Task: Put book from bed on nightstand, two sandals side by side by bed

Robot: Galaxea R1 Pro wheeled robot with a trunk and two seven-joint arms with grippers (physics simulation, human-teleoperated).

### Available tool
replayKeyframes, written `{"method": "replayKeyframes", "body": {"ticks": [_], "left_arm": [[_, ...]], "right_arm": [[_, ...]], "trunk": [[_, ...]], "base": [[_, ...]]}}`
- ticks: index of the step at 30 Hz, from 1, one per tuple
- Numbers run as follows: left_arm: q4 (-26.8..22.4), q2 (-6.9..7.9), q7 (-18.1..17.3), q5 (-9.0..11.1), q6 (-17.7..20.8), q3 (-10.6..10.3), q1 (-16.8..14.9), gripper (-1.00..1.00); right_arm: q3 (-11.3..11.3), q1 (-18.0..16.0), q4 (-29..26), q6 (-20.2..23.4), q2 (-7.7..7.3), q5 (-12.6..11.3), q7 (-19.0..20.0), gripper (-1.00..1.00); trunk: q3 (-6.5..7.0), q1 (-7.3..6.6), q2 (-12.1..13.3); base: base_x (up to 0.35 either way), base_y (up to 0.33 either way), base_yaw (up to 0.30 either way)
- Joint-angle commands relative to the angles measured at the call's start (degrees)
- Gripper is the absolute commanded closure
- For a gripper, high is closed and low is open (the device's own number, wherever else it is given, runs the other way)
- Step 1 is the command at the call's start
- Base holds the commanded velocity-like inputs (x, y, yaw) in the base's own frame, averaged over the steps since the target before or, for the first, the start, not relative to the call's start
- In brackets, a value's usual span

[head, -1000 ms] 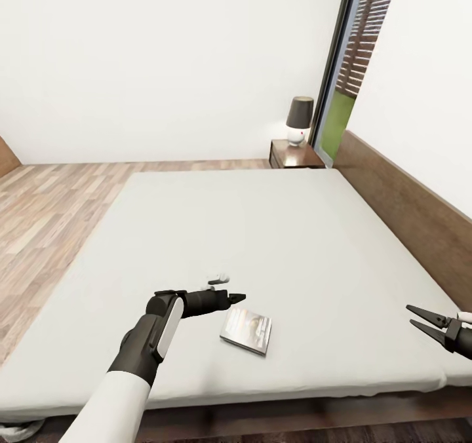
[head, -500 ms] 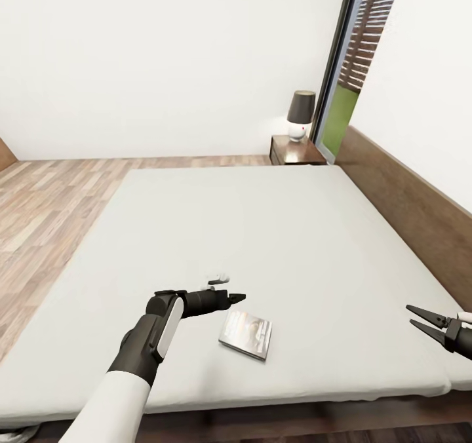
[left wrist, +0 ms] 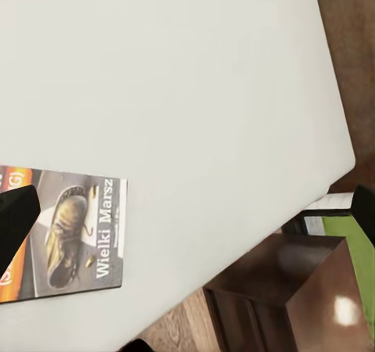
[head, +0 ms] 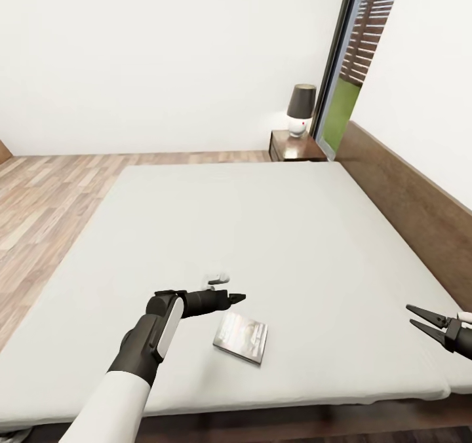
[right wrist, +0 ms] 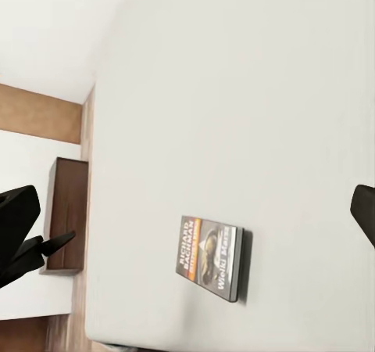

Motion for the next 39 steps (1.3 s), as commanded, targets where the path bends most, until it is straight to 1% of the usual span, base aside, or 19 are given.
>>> {"method": "replayKeyframes", "body": {"ticks": [1, 39], "left_arm": [[-0.04, -0.01, 0.25, 0.58, 0.50, 0.02, -0.03, -1.00], [-0.04, -0.01, 0.11, 0.64, 0.50, 0.03, -0.05, -1.00]], "right_arm": [[-0.01, -0.04, 0.02, 0.38, -0.01, -0.21, 0.05, -1.00], [0.07, -0.03, 0.02, 0.38, -0.09, -0.07, -0.21, -1.00]], "trunk": [[-0.14, 0.01, -0.04], [-3.57, 0.01, -0.04]], "base": [[0.012, -0.010, 0.000], [0.001, -0.001, 0.000]]}}
